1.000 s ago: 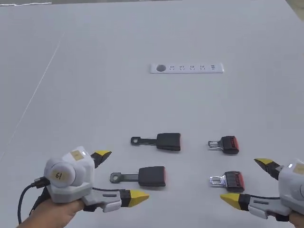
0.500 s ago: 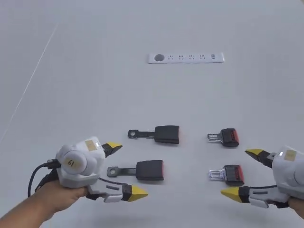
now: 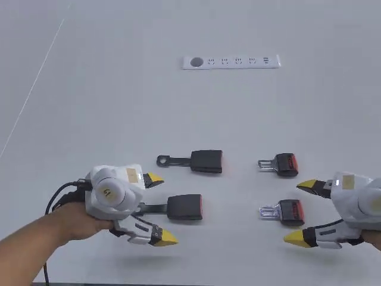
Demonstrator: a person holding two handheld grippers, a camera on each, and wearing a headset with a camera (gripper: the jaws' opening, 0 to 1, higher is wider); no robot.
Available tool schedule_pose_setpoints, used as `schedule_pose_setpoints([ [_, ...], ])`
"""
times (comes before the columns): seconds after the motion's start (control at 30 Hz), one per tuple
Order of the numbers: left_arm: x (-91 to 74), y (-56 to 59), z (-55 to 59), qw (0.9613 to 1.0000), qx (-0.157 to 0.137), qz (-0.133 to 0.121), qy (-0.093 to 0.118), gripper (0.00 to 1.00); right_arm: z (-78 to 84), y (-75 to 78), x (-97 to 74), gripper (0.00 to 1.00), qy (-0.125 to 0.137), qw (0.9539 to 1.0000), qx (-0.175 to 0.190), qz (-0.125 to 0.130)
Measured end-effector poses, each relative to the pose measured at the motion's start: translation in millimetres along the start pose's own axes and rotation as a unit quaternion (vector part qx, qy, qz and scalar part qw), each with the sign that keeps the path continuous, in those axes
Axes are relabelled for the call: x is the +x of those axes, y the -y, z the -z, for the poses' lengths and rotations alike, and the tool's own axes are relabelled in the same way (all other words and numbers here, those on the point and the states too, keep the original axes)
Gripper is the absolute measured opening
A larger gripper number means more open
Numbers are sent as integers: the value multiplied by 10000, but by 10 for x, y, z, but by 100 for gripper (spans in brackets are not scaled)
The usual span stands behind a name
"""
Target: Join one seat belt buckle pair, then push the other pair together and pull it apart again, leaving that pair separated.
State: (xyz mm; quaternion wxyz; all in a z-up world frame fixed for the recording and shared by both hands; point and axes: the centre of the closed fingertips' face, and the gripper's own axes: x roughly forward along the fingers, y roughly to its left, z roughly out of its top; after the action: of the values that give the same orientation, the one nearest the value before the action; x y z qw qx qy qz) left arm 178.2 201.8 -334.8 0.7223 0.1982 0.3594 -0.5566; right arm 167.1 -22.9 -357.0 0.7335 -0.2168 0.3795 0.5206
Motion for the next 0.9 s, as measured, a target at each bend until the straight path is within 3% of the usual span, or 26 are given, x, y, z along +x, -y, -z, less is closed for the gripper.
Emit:
schedule_pose_setpoints([
  [0.27, 206, -102, 49, 9993, 255, 107, -246, 65, 59, 64, 26, 65, -406, 9978, -463, -257],
  [0.5, 310, -90, 90, 9980, 448, 206, -393, 59, 75, 32, 48, 58, -619, 9940, -755, -485],
  [0.6, 330, -73, 174, 9968, 510, 287, -536, 50, 104, 21, 63, 56, -710, 9924, -842, -551],
  [0.63, 327, -100, 155, 9965, 655, 228, -460, 49, 112, 21, 65, 55, -739, 9920, -852, -561],
  [0.73, 325, -106, 165, 9971, 548, 241, -470, 47, 114, 12, 70, 52, -762, 9915, -871, -603],
  [0.9, 324, -129, 193, 9947, 855, 198, -527, 39, 129, 29, 74, 47, -812, 9909, -912, -576],
])
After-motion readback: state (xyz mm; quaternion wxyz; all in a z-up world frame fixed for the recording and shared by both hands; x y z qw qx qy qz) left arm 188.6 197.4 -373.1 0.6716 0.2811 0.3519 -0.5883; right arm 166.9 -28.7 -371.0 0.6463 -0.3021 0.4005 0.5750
